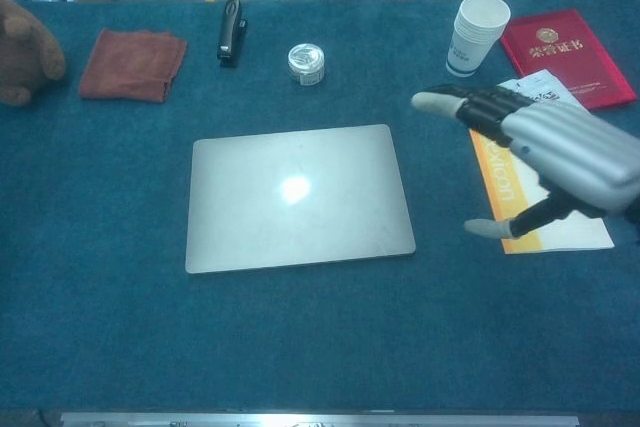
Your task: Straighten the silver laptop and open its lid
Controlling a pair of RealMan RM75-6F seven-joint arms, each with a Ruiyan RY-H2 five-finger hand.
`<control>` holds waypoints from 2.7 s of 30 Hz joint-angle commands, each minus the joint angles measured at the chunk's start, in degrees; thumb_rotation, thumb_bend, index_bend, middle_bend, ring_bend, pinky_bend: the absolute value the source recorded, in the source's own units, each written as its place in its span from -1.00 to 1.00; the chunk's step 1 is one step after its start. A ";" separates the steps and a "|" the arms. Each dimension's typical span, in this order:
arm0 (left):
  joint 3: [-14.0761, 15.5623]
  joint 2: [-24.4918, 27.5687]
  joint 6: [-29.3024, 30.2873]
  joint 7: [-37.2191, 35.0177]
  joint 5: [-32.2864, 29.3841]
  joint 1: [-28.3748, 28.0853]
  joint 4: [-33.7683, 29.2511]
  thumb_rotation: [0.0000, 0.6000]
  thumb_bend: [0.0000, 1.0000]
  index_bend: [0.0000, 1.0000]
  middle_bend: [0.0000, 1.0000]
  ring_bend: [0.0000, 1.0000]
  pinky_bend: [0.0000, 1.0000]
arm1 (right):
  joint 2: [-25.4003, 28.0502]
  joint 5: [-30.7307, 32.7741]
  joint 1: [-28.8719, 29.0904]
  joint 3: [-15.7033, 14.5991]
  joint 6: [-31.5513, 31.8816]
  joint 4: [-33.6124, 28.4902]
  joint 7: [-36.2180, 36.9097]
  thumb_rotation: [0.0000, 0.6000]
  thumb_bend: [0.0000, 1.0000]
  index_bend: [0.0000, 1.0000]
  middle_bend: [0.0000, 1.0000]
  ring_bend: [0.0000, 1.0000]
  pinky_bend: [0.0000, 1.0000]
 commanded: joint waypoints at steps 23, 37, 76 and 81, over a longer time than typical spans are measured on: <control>-0.51 1.15 1.84 -5.34 2.55 3.38 3.31 1.00 -0.79 -1.00 -1.00 -1.00 -1.00 | -29.18 19.07 7.95 1.60 -8.02 12.18 -26.06 1.00 -0.76 -1.00 -0.99 -1.00 -0.88; -1.02 1.59 1.50 -7.98 3.03 4.17 4.88 1.00 -0.79 -1.00 -1.00 -1.00 -1.00 | -36.93 23.54 11.19 2.44 -7.40 18.20 -29.65 1.00 -0.64 -1.00 -0.99 -1.00 -0.88; -1.99 0.83 0.76 -12.24 3.25 5.28 8.27 1.00 -0.79 -1.00 -1.00 -1.00 -1.00 | -43.19 27.82 15.74 2.05 -5.56 25.01 -31.90 1.00 -0.23 -1.00 -0.99 -1.00 -0.88; -2.20 0.65 0.77 -12.99 3.07 5.40 9.03 1.00 -0.79 -1.00 -1.00 -1.00 -1.00 | -43.46 28.03 16.44 2.12 -5.37 25.12 -33.14 1.00 -0.10 -1.00 -0.99 -1.00 -0.88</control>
